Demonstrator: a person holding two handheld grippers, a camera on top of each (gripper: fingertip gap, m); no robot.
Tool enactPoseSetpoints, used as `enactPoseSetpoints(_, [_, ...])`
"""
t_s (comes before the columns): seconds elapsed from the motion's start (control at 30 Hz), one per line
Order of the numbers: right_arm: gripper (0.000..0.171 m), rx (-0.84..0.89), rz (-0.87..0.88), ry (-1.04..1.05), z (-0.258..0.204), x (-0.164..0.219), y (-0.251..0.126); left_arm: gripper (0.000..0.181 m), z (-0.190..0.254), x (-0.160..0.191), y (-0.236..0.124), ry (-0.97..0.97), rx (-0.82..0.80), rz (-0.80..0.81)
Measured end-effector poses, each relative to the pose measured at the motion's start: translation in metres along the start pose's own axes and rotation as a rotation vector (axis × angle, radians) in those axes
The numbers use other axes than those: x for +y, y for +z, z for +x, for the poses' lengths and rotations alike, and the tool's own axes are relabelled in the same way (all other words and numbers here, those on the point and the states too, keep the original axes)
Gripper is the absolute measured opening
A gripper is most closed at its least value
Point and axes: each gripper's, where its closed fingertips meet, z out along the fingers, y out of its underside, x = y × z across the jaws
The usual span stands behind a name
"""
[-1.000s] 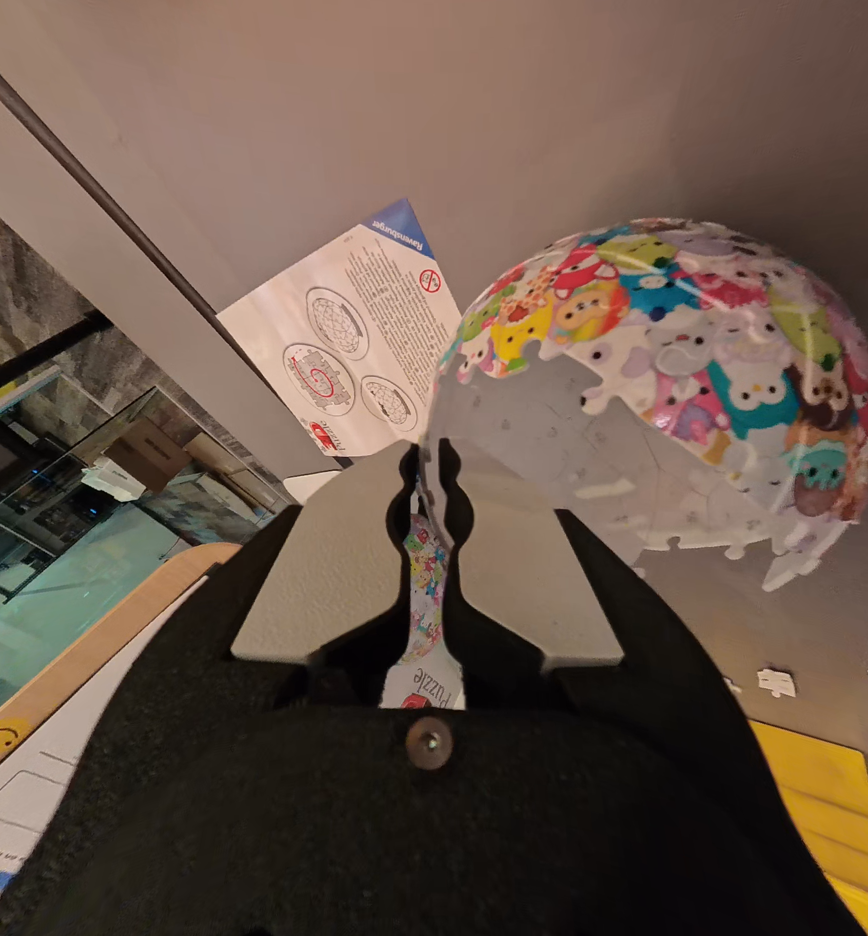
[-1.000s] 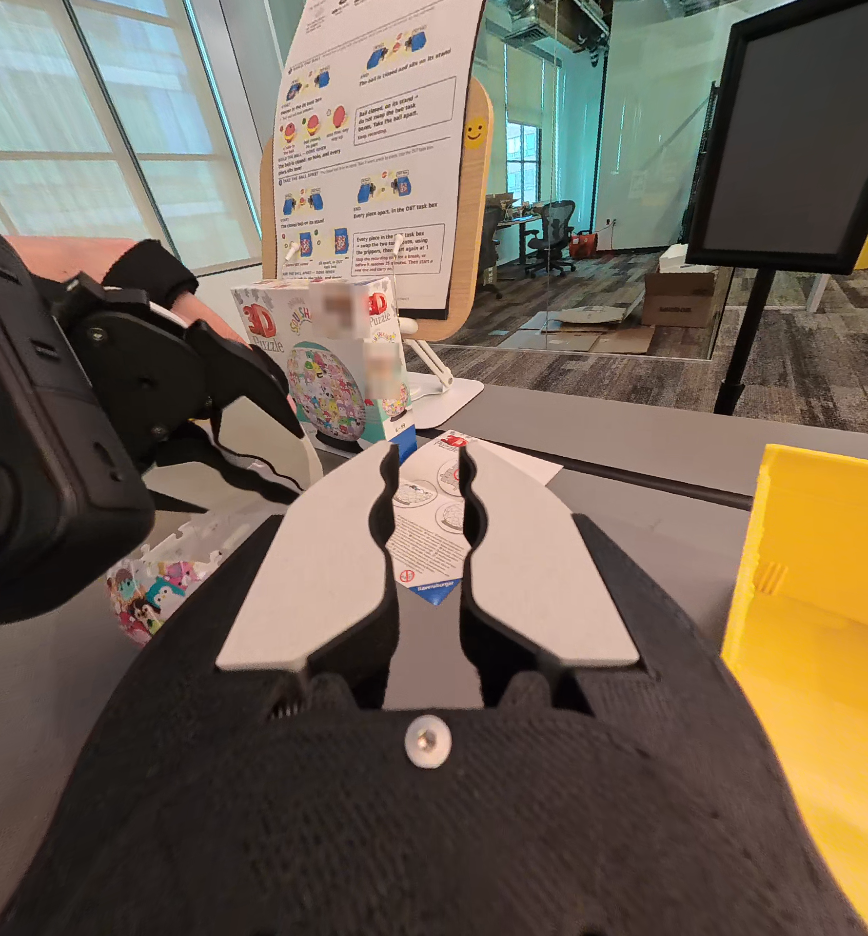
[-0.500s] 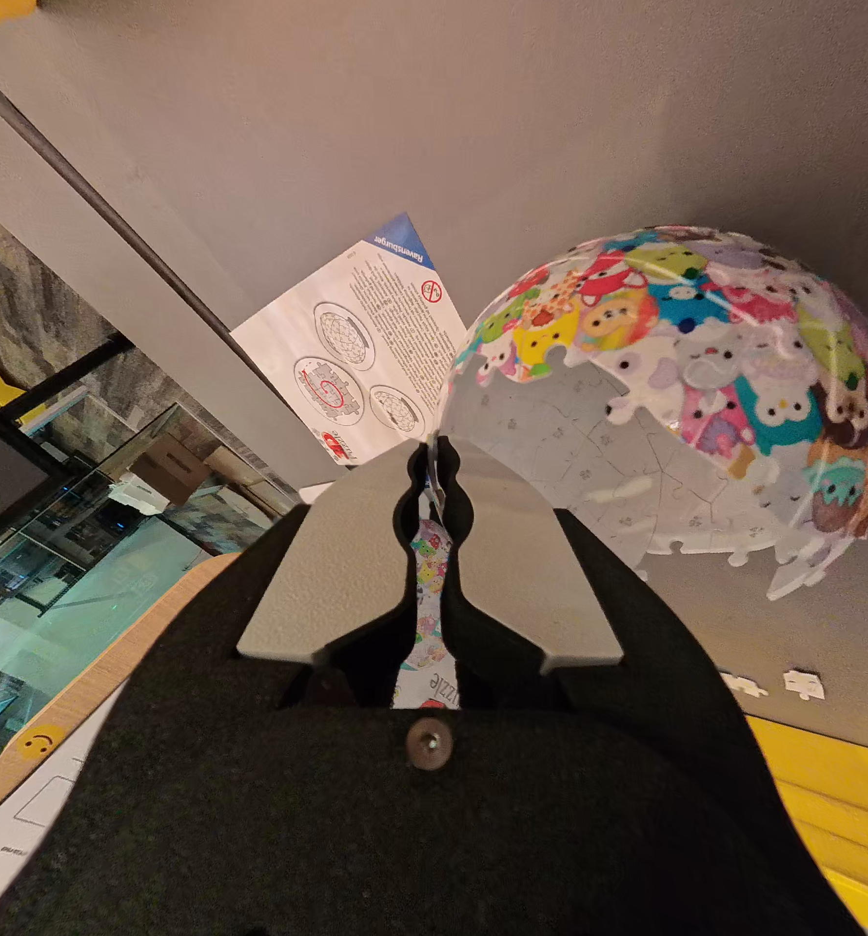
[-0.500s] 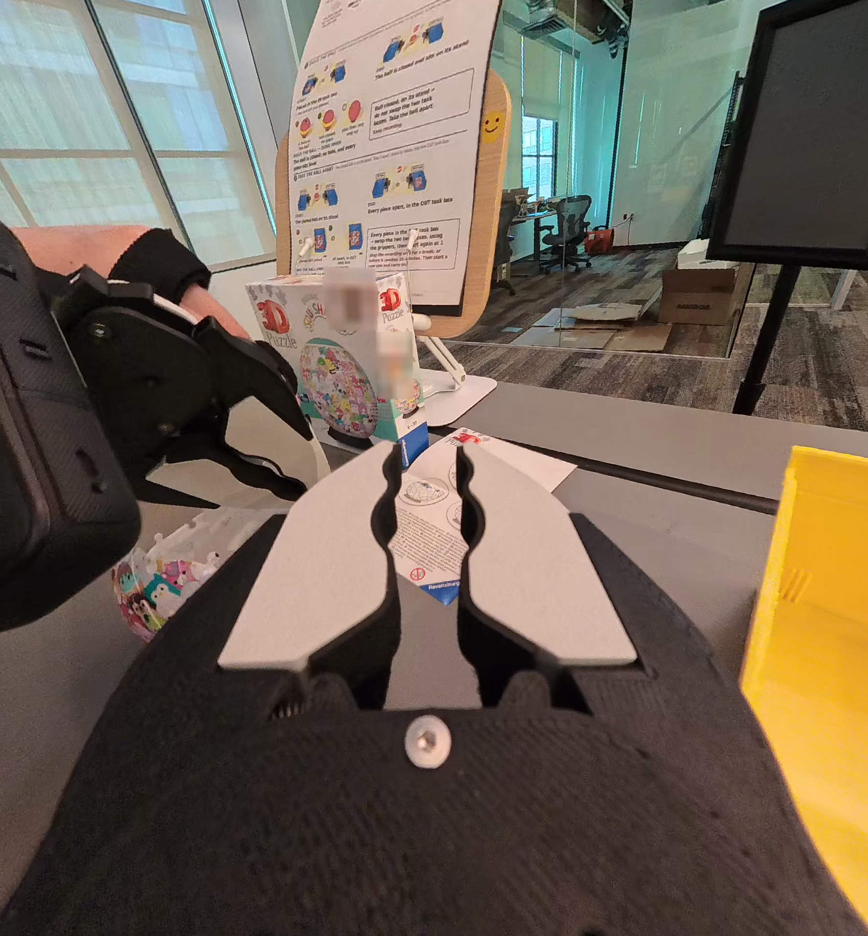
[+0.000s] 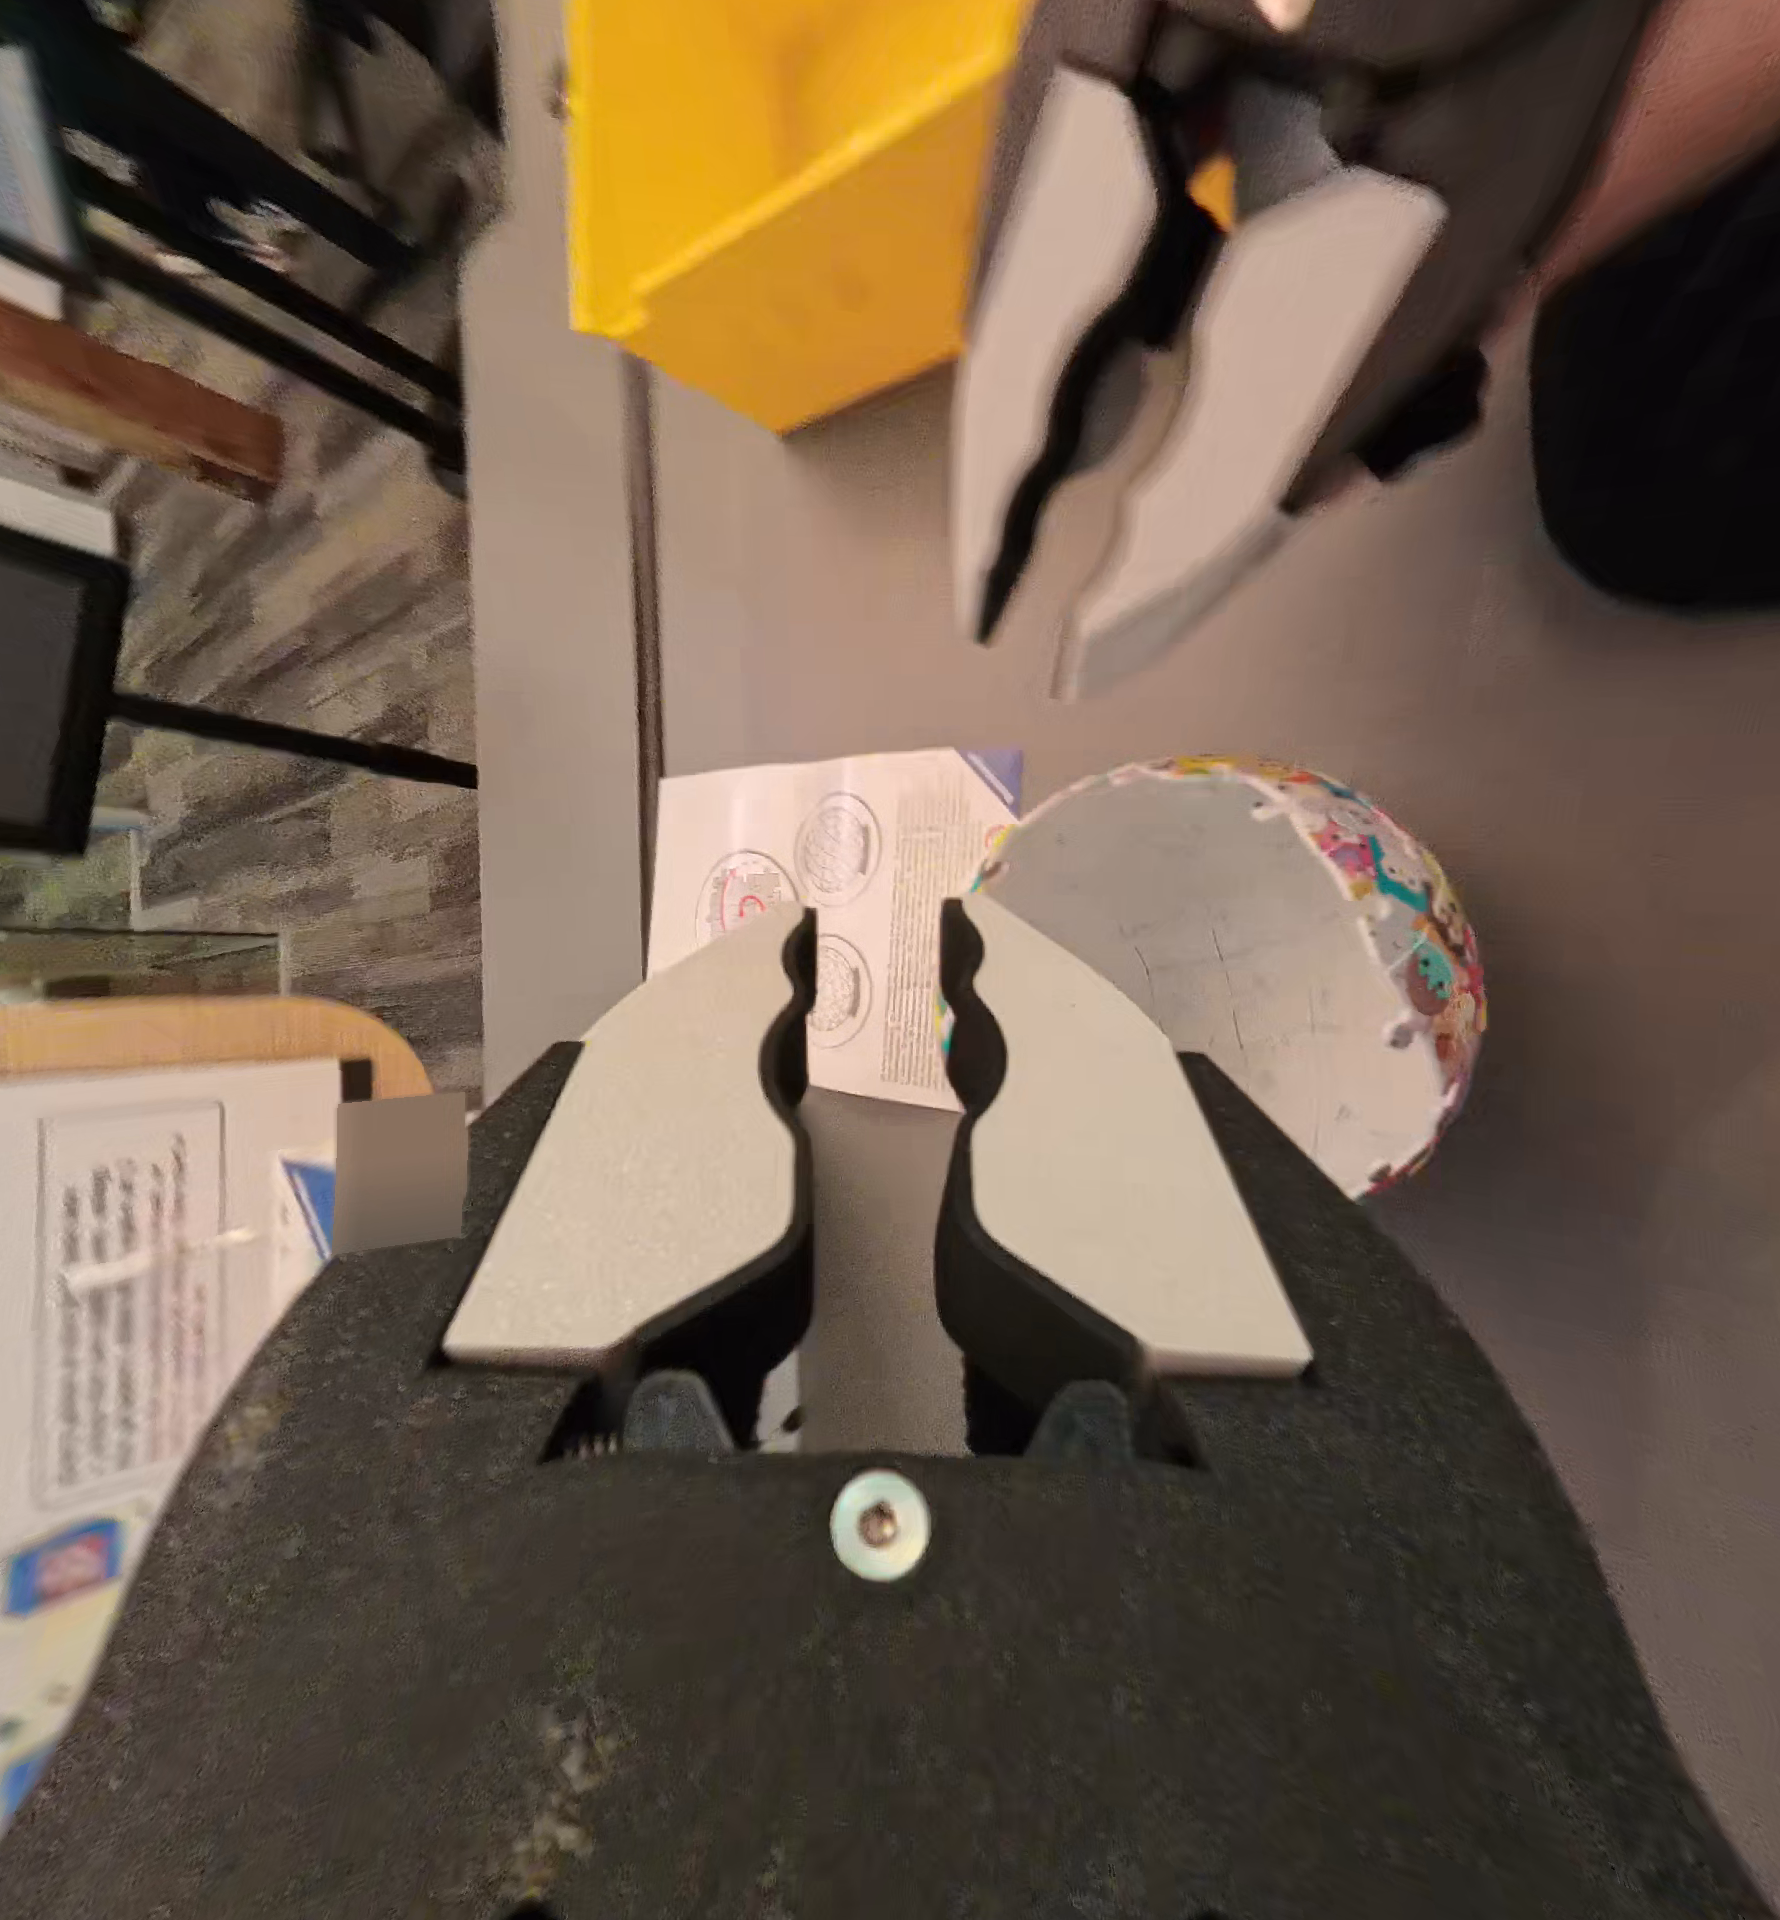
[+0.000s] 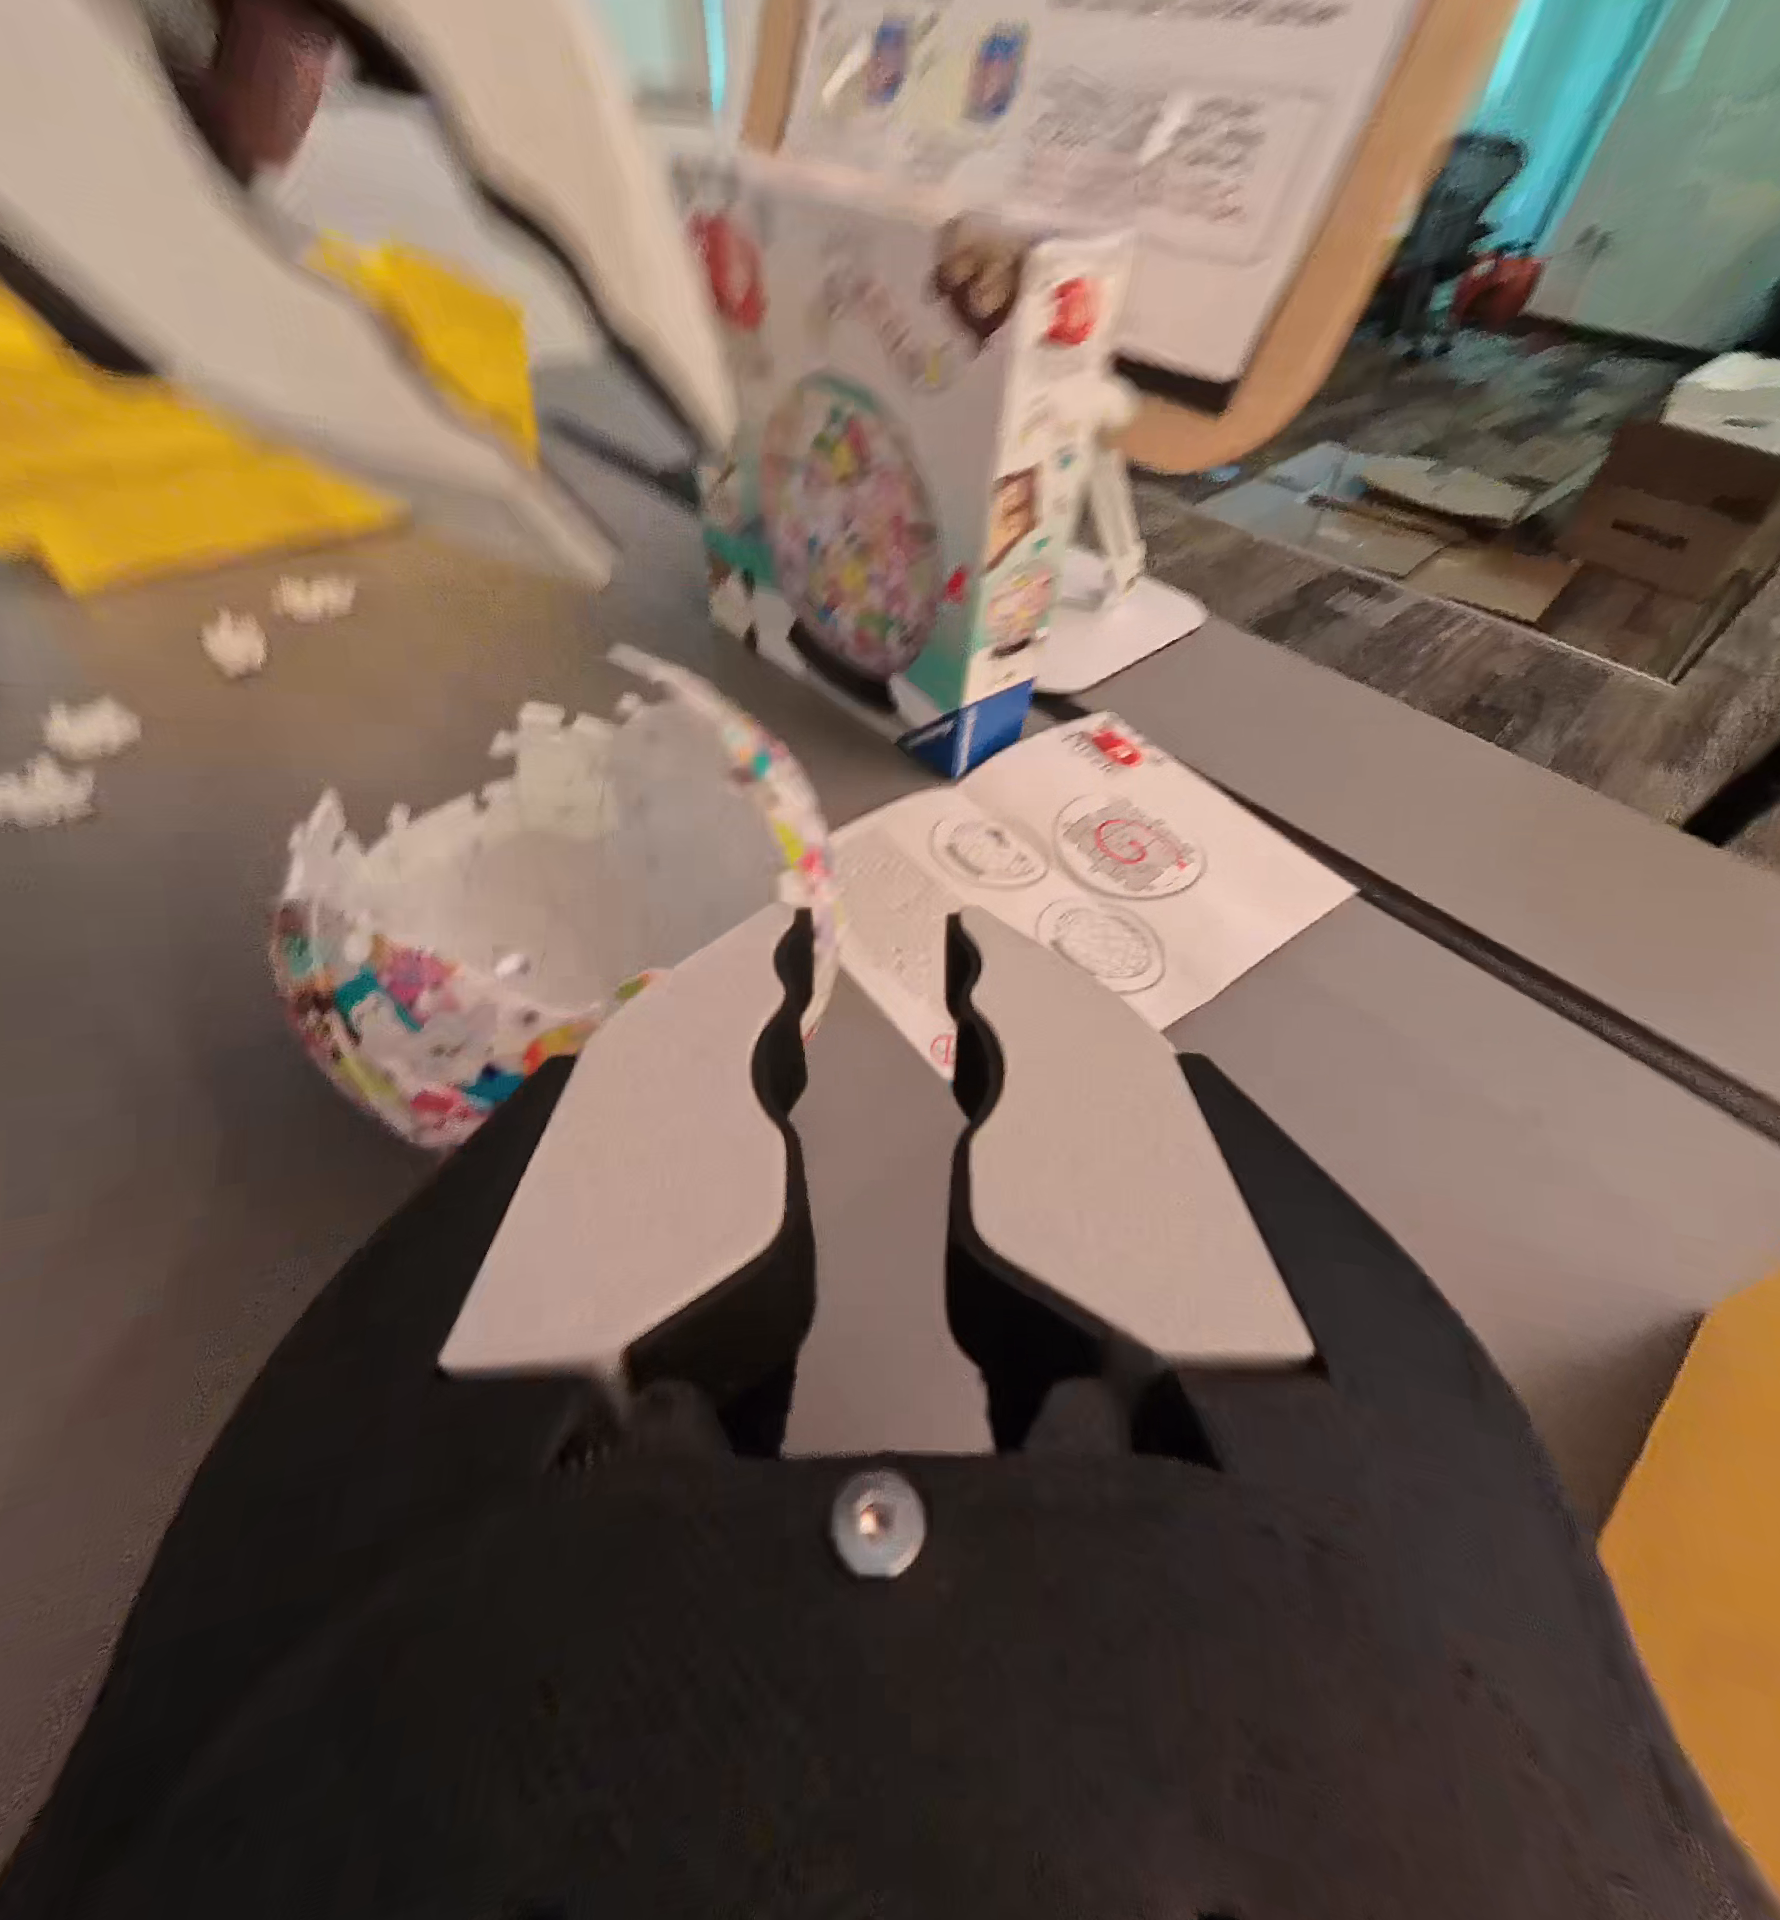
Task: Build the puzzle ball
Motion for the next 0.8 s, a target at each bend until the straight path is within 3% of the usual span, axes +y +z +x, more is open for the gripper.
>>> enactPoseSetpoints(0.1, [0.023, 0.032, -0.137, -0.218, -0.016, 0.004, 0.007, 0.022, -0.016, 0.012, -0.011, -0.165, -0.08, 0.153])
enactPoseSetpoints(0.17, [0.015, 0.071, -0.195, -0.314, -0.021, 0.001, 0.011, 0.021, -0.018, 0.012, -0.013, -0.253, -0.042, 0.247])
enactPoseSetpoints(0.3, [0.009, 0.117, -0.278, -0.312, -0.02, -0.001, 0.022, 0.016, -0.036, 0.007, -0.019, -0.296, 0.008, 0.357])
enactPoseSetpoints(0.53, [0.011, 0.18, -0.375, -0.219, -0.018, -0.004, 0.029, 0.015, -0.062, 0.023, -0.02, -0.269, 0.056, 0.335])
enactPoseSetpoints(0.8, [0.014, 0.204, -0.471, -0.276, -0.017, -0.003, 0.036, 0.015, -0.038, 0.049, 0.0, -0.246, 0.263, 0.243])
